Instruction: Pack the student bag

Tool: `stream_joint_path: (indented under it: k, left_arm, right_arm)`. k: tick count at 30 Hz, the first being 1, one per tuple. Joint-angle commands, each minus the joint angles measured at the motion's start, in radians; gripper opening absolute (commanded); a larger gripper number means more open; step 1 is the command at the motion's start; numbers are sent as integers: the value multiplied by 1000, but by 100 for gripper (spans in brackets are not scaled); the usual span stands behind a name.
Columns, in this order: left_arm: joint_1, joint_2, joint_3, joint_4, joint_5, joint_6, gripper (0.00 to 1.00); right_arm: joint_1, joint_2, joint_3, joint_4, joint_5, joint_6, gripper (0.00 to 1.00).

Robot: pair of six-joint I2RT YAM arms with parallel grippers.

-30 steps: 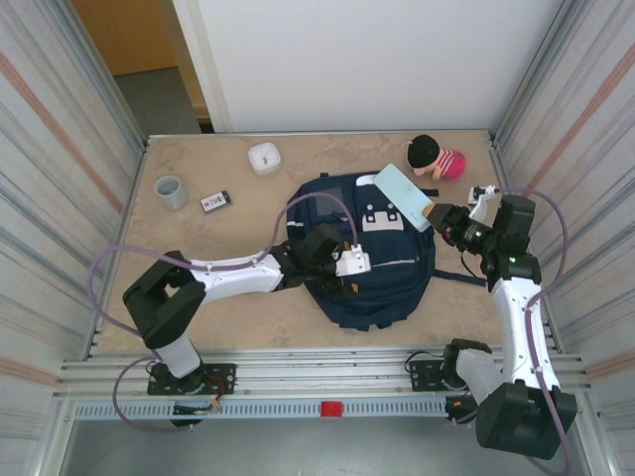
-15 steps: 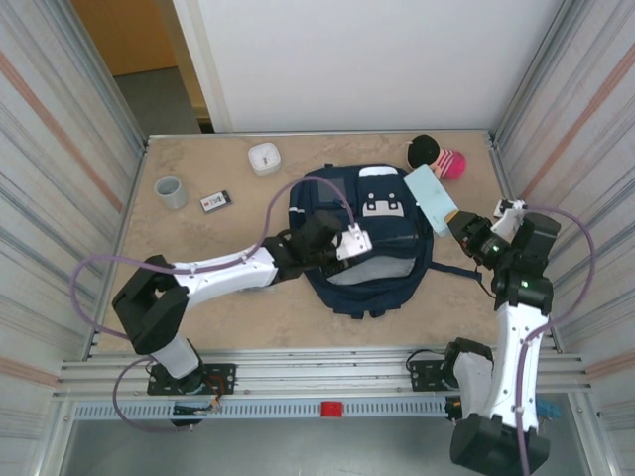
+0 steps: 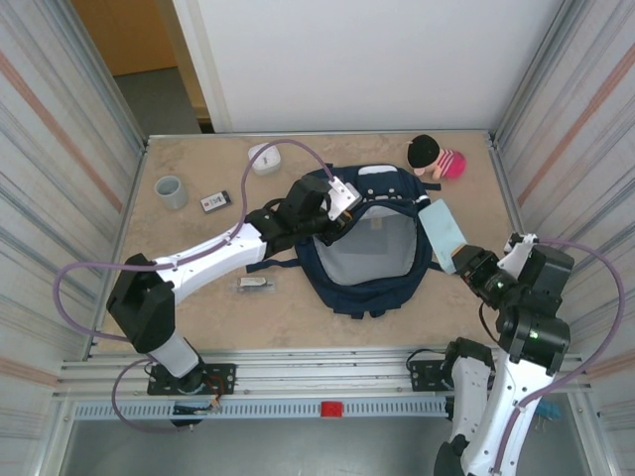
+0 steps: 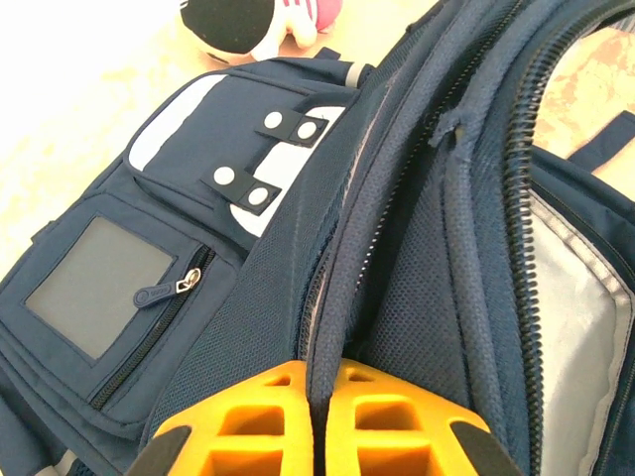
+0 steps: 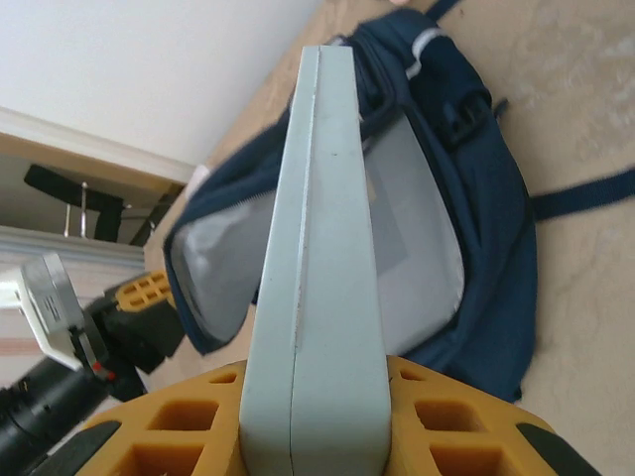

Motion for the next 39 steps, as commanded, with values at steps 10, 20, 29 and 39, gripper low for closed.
stream_joint_path:
  k: [10, 20, 29, 39]
  left_arm:
    - [8, 25, 94, 65, -5, -73, 0]
    - [8, 19, 129, 68, 38, -101, 0]
    - [9, -14, 123, 93, 84, -170, 0]
    - [12, -42, 111, 132, 144, -230, 0]
  right_arm:
    - [11, -54, -226, 69, -376, 120, 19]
    - [359, -71, -414, 484, -130, 426, 19]
    - [719, 74, -596, 1006, 305, 677, 17]
    - [929, 278, -690, 1449, 625, 743, 17]
